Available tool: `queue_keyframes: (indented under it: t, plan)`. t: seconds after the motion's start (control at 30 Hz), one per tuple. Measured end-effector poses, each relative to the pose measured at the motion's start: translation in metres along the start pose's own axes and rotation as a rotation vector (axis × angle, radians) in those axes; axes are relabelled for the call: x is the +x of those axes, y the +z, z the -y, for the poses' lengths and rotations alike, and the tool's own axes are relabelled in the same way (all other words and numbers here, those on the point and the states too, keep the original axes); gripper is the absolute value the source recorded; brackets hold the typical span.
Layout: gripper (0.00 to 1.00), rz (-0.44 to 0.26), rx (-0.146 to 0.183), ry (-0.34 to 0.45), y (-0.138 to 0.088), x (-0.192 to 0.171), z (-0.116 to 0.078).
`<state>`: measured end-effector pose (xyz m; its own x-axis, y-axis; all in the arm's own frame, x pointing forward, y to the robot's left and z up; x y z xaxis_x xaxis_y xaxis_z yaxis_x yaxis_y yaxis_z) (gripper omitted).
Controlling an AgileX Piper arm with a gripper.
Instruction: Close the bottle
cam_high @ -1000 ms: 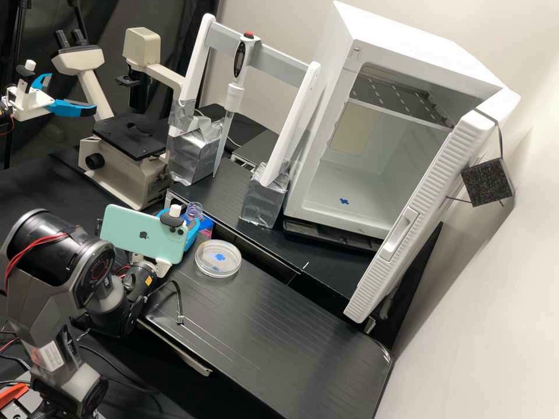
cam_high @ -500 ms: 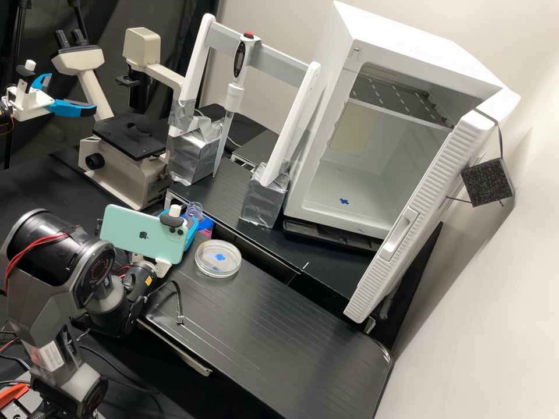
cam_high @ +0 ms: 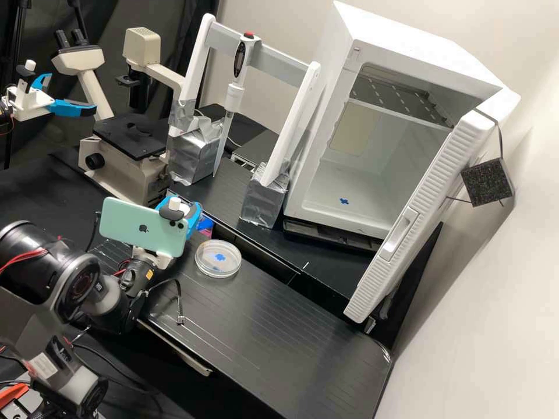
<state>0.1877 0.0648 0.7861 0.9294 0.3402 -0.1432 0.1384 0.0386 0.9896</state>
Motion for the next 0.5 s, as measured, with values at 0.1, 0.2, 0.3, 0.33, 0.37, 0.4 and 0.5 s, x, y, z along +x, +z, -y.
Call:
queue_keyframes:
  t: [0.1, 0.2, 0.3, 0.33, 0.37, 0.4, 0.5]
  plan:
    - [0.0, -0.028, -0.002, 0.031, -0.005, 0.007, -0.007]
    - [0.0, -0.053, 0.002, 0.047, -0.009, 0.016, -0.011]
    - [0.0, -0.073, 0.009, 0.051, -0.013, 0.028, -0.012]
    - [0.0, -0.076, 0.012, 0.051, -0.014, 0.031, -0.011]
    - [0.0, -0.076, 0.013, 0.048, -0.015, 0.035, -0.011]
    - [0.0, -0.076, 0.009, 0.047, -0.016, 0.038, -0.011]
    - [0.0, -0.057, 0.007, 0.034, -0.014, 0.048, -0.008]
